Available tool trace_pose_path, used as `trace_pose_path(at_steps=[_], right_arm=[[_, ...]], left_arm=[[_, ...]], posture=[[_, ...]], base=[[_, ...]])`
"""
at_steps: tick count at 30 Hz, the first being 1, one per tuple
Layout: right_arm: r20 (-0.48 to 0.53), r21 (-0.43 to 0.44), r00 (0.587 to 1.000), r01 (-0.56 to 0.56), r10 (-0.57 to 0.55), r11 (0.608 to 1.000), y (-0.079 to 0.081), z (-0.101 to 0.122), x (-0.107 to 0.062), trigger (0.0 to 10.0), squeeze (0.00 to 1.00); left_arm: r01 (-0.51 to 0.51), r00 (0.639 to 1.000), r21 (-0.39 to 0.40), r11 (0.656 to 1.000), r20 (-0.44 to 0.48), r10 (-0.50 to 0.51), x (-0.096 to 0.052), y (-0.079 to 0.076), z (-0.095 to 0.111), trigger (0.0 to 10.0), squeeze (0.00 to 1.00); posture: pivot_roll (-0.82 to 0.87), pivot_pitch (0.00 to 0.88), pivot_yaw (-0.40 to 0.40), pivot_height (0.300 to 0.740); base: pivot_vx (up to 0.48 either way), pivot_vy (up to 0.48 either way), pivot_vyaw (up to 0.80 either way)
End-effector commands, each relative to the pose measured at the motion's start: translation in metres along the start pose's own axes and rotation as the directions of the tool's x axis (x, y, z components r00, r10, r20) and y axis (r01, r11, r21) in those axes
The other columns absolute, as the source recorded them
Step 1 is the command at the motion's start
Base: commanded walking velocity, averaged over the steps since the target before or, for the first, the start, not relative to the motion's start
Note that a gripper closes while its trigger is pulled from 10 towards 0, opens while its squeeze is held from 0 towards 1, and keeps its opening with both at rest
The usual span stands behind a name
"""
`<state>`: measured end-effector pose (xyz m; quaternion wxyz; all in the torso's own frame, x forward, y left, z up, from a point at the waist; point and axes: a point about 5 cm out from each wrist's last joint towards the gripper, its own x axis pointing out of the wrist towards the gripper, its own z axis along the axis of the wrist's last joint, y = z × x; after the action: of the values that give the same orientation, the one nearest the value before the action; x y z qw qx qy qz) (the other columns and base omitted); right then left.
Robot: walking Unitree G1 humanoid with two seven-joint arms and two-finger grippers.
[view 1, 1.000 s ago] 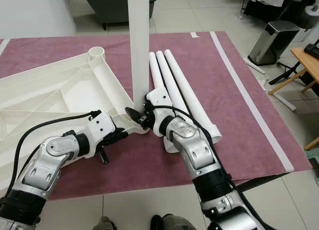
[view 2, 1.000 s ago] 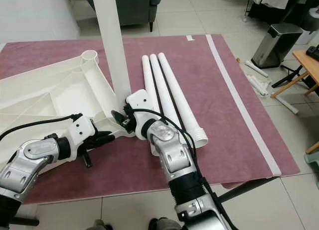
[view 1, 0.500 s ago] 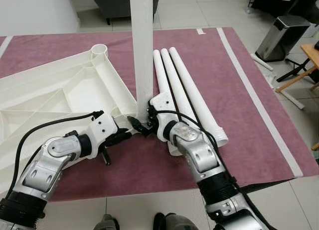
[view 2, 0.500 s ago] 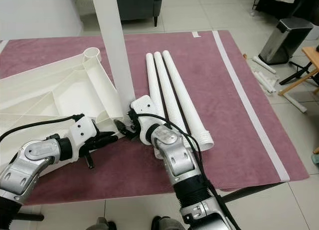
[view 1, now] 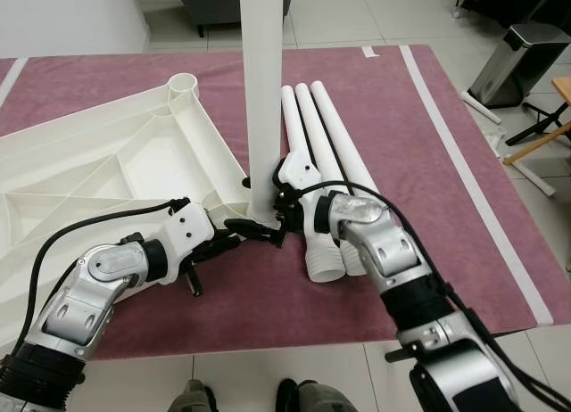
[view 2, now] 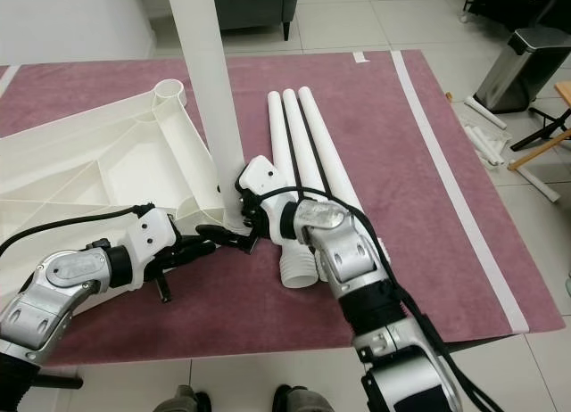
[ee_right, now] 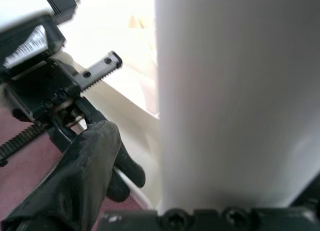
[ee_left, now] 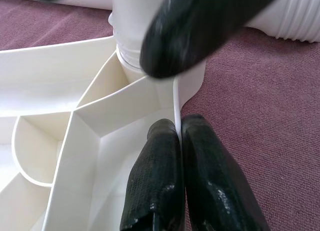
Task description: Building children table
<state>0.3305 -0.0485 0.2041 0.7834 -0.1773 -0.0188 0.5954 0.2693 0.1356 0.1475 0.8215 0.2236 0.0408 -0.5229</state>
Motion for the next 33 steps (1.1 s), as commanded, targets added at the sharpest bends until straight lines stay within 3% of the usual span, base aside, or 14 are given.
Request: trace_pose_path(at_steps=[1,6,7,8,12,13,23,25,26,29,30,33], right_arm=[[0.017,-0.013,0.998,-0.057,0.057,0.998,0.003,0.003,0.008,10.0,0.00],[-0.013,-0.043,0.998,-0.060,0.059,0.997,-0.010,0.002,0.009,10.0,0.00],[-0.020,-0.041,0.998,-0.060,0.059,0.997,-0.011,0.001,0.011,6.1,0.00],[-0.026,-0.038,0.998,-0.062,0.061,0.997,-0.012,0.000,0.012,4.2,0.00],[-0.029,-0.038,0.997,-0.070,0.069,0.997,-0.014,-0.001,0.013,4.2,0.00],[-0.026,-0.040,0.997,-0.079,0.078,0.996,-0.015,-0.001,0.013,0.0,0.00],[-0.065,-0.009,0.995,0.079,-0.080,0.997,-0.013,-0.016,0.023,0.0,0.00],[-0.137,0.083,0.949,0.296,-0.283,0.952,-0.007,-0.029,0.028,0.0,0.00],[-0.137,0.083,0.949,0.296,-0.283,0.952,-0.007,-0.029,0.028,0.0,0.00],[-0.270,0.189,0.825,0.550,-0.496,0.813,0.010,-0.048,0.026,0.0,0.00],[-0.296,0.202,0.803,0.583,-0.518,0.787,0.015,-0.052,0.026,0.0,0.00],[-0.323,0.215,0.788,0.600,-0.524,0.771,0.025,-0.056,0.026,0.0,0.00]], left_arm=[[0.164,0.986,-0.074,0.984,0.025,-0.163,0.014,-0.027,-0.010,10.0,0.00],[0.166,0.986,-0.075,0.983,0.025,-0.164,0.014,-0.027,-0.009,10.0,0.00],[0.166,0.986,-0.076,0.983,0.025,-0.164,0.014,-0.027,-0.010,10.0,0.00],[0.166,0.986,-0.076,0.983,0.024,-0.165,0.014,-0.027,-0.010,10.0,0.00],[0.166,0.986,-0.076,0.983,0.024,-0.165,0.014,-0.027,-0.010,10.0,0.00],[0.166,0.986,-0.076,0.983,0.024,-0.165,0.014,-0.027,-0.010,10.0,0.00],[0.157,0.987,-0.077,0.985,0.030,-0.156,0.014,-0.027,-0.008,10.0,0.00],[0.157,0.987,-0.079,0.984,0.034,-0.155,0.014,-0.028,-0.007,10.0,0.00],[0.157,0.987,-0.079,0.984,0.034,-0.155,0.014,-0.028,-0.007,10.0,0.00],[0.163,0.986,-0.081,0.983,0.037,-0.160,0.015,-0.029,-0.007,10.0,0.00],[0.165,0.986,-0.081,0.983,0.038,-0.162,0.015,-0.029,-0.007,10.0,0.00],[0.168,0.986,-0.081,0.982,0.038,-0.165,0.015,-0.029,-0.007,10.0,0.00]], posture=[[0.11,0.170,-0.013,0.740],[0.12,0.170,-0.013,0.740],[0.12,0.170,-0.012,0.740],[0.12,0.169,-0.012,0.740],[0.12,0.169,-0.012,0.740],[0.12,0.170,-0.012,0.740],[0.12,0.170,-0.013,0.740],[0.11,0.170,-0.017,0.740],[0.11,0.170,-0.017,0.740],[0.10,0.172,-0.013,0.740],[0.10,0.172,-0.012,0.740],[0.10,0.171,-0.010,0.740]], base=[[0.000,0.000,0.00],[0.000,0.000,0.00],[0.000,0.000,0.00],[0.000,0.000,0.00],[0.000,0.000,0.00],[0.000,0.000,0.00],[0.000,0.000,0.00],[0.000,0.000,0.00],[0.000,0.000,0.00],[0.000,0.000,0.00],[0.000,0.000,0.00],[0.000,0.000,0.00]])
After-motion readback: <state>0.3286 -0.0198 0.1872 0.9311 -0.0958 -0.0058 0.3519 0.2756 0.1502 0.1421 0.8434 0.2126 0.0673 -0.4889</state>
